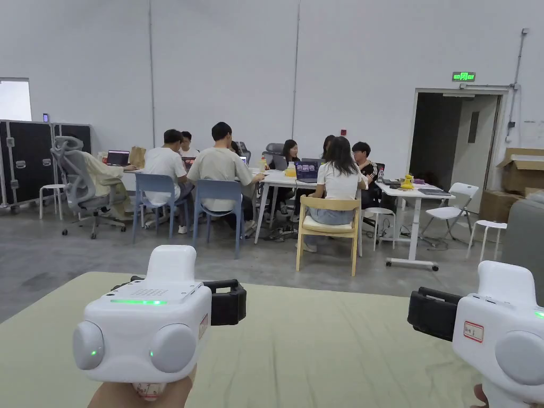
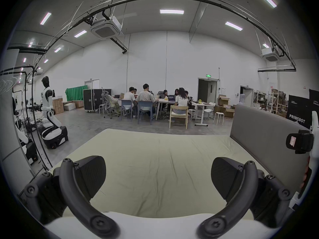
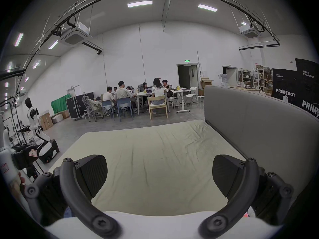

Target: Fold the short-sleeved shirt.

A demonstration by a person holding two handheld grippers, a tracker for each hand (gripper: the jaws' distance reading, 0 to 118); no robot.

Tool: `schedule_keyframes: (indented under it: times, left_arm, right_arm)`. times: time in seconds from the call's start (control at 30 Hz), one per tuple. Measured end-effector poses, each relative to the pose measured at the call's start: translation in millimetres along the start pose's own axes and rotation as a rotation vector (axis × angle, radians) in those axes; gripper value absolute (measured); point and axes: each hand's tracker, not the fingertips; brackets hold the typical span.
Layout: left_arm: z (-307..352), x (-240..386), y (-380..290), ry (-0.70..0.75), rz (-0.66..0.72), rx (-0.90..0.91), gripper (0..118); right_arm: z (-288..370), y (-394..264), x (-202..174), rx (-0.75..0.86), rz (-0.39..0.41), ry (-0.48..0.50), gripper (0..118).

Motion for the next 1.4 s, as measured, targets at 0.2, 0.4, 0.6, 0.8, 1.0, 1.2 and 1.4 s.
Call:
schedule_keyframes:
  times: [0.2,0.4,0.6,0.8,1.0,1.2,1.4]
  left_arm:
    - [0.0,-2.0,-1.6,0.014,-0.018,-0.007,118]
    - [1.5,-2.3,1.1,0.008,-0.016,-0.003,118]
    - [4.4,0.9,4.2,0.007,-0.021,0.016,118]
    - [6.4,6.1,3.7,0.012,-0.034,0.015,118]
    - [8.6,5.8,5.9,0.006,-0.016,0.020,118]
    - [14.4,6.9,10.4,0.004,-0.016,0.026,118]
    - [12.9,10.0,12.1,0.012,-0.023,0.028,118]
  right_arm:
    - [-4.3,-2.8,-3.3,-0.005,0.021,-0.011,118]
    - [-3.4,-4.2,-5.4,0.003,0.026,-0.014,118]
    - [-2.7,-4.3,-6.4,0.009,0.031,-0.022,118]
    - [-1.4,-3.9,-4.3,0.020,0.035,-0.037,118]
    - [0.5,-5.8,-10.4,0.026,0.061,-0.049,118]
    - [-0.6,-6.7,-10.3,0.007,0.039,-0.021,118]
    - [-1.5,-5.8,-12.4,0.008,0.069,-0.053,118]
